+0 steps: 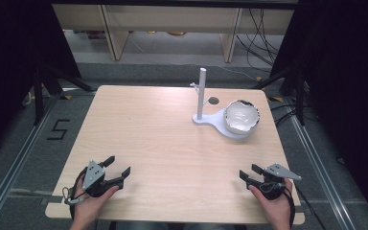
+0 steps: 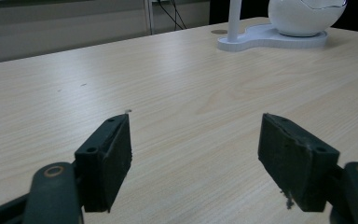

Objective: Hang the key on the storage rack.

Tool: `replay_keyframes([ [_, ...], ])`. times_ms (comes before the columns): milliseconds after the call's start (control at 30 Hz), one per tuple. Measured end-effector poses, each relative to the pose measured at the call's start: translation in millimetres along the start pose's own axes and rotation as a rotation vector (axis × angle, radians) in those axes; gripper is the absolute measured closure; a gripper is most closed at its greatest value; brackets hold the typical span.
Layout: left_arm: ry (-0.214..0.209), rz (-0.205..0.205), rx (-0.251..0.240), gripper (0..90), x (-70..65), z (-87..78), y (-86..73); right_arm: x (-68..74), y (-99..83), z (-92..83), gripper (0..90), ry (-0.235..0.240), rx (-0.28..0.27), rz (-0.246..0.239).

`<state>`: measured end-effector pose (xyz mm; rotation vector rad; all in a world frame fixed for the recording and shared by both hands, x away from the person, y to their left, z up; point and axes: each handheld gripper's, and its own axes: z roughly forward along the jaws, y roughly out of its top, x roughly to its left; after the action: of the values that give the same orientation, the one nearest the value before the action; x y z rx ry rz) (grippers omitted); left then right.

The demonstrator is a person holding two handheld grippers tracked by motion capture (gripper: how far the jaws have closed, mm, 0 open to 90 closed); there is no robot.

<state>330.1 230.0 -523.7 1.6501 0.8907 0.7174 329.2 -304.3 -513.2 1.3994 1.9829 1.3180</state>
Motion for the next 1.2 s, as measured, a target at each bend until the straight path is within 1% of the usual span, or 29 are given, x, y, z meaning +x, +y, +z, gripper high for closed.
replay_keyframes([
  [67, 0.002, 0.005, 0.002, 28.0, -0.8, 0.1, 0.0, -0.2, 0.0, 0.3, 38.1, 0.000, -0.003, -0.006],
  [100, -0.007, 0.007, 0.005, 28.0, -0.8, 0.2, 0.3, -1.2, -0.2, 0.8, 38.1, -0.009, -0.009, -0.024],
  [133, -0.006, 0.001, 0.010, 28.5, -1.1, -0.6, 0.4, -0.7, 0.2, -0.2, 38.1, 0.000, 0.001, -0.021],
  [167, -0.007, -0.008, 0.015, 28.2, -1.3, -1.3, 0.6, -1.1, 0.0, 0.9, 38.1, -0.001, -0.010, -0.025],
  [267, -0.012, 0.003, 0.014, 28.0, -2.8, -3.2, 4.0, -0.8, 0.1, -0.1, 38.1, -0.004, 0.002, -0.016],
  [300, -0.006, 0.008, 0.016, 28.0, -3.3, -5.3, 8.1, -0.5, 0.0, 0.2, 38.1, 0.007, -0.005, -0.005],
  [333, -0.004, 0.013, 0.018, 28.1, -3.0, -6.4, 11.1, -1.6, 0.1, 0.2, 38.1, 0.006, -0.009, -0.015],
  [367, 0.007, 0.027, 0.038, 28.7, -2.3, -8.5, 15.9, -2.6, -0.5, 2.2, 38.2, -0.001, -0.030, -0.011],
  [400, 0.009, 0.043, 0.048, 29.0, -0.4, -9.8, 20.3, -2.3, -0.2, 1.2, 38.2, 0.008, -0.026, 0.002],
  [433, 0.015, 0.045, 0.058, 29.6, 1.5, -12.3, 25.0, -5.4, 0.5, 0.9, 38.2, 0.005, -0.023, -0.028],
  [500, -0.015, 0.041, 0.074, 29.6, 7.5, -15.0, 33.0, -5.8, 0.4, 0.9, 38.2, 0.001, -0.024, -0.030],
  [533, -0.015, 0.052, 0.106, 28.9, 11.1, -17.9, 38.0, -6.3, 0.3, 1.3, 38.2, -0.010, -0.025, -0.037],
  [567, -0.019, 0.057, 0.112, 28.4, 13.3, -18.8, 40.2, -6.0, 0.3, 1.2, 38.2, -0.005, -0.024, -0.036],
  [600, -0.015, 0.071, 0.138, 28.4, 16.4, -21.1, 43.5, -6.0, 0.4, 1.2, 38.2, 0.000, -0.021, -0.037],
  [667, -0.016, 0.092, 0.191, 27.8, 23.1, -24.8, 49.2, -4.3, 0.5, 1.5, 38.2, 0.000, -0.014, -0.022],
  [700, -0.009, 0.099, 0.233, 27.4, 30.2, -27.1, 52.9, -2.3, 0.3, 0.5, 38.2, 0.011, -0.002, 0.008],
  [767, -0.012, 0.102, 0.244, 27.4, 34.5, -27.4, 54.1, -2.5, 0.3, 1.3, 38.2, 0.016, -0.009, 0.006],
  [833, -0.003, 0.102, 0.304, 27.4, 43.5, -29.9, 57.3, -2.2, 0.6, 0.6, 38.2, 0.013, 0.000, 0.009],
  [867, -0.001, 0.091, 0.323, 27.5, 46.4, -30.7, 58.0, -2.3, 0.7, 0.8, 38.2, 0.009, 0.000, 0.007],
  [900, 0.013, 0.091, 0.389, 27.9, 56.5, -32.3, 59.6, -3.9, 0.2, 3.7, 38.3, 0.005, -0.020, -0.010],
  [933, 0.013, 0.091, 0.389, 28.1, 56.5, -32.3, 59.6, -3.9, 0.2, 3.7, 38.3, 0.005, -0.020, -0.010],
  [967, 0.032, 0.119, 0.484, 28.2, 64.8, -35.3, 61.7, -5.7, 0.8, 3.3, 38.3, 0.013, -0.018, -0.025],
  [1000, 0.032, 0.119, 0.484, 28.2, 64.8, -35.3, 61.7, -5.7, 0.8, 3.3, 38.3, 0.013, -0.018, -0.025],
  [1033, 0.040, 0.107, 0.517, 28.3, 68.1, -35.1, 59.8, -6.2, 1.0, 1.8, 38.3, 0.007, -0.010, -0.032],
  [1067, 0.032, 0.114, 0.535, 28.3, 70.6, -35.0, 59.2, -6.2, 1.0, 1.8, 38.3, 0.007, -0.010, -0.032],
  [1100, 0.028, 0.103, 0.569, 28.7, 72.4, -36.0, 58.0, -6.6, 1.0, 2.3, 38.3, 0.008, -0.018, -0.036],
  [1133, 0.029, 0.090, 0.595, 29.4, 73.4, -36.6, 56.3, -6.5, 1.5, 1.6, 38.3, 0.012, -0.005, -0.028],
  [1167, 0.018, 0.104, 0.619, 29.7, 75.8, -36.6, 55.1, -6.8, 1.5, 2.1, 38.4, 0.011, -0.007, -0.028],
  [1200, 0.023, 0.090, 0.639, 29.7, 75.9, -37.2, 53.6, -6.8, 1.5, 2.1, 38.4, 0.011, -0.007, -0.028],
])
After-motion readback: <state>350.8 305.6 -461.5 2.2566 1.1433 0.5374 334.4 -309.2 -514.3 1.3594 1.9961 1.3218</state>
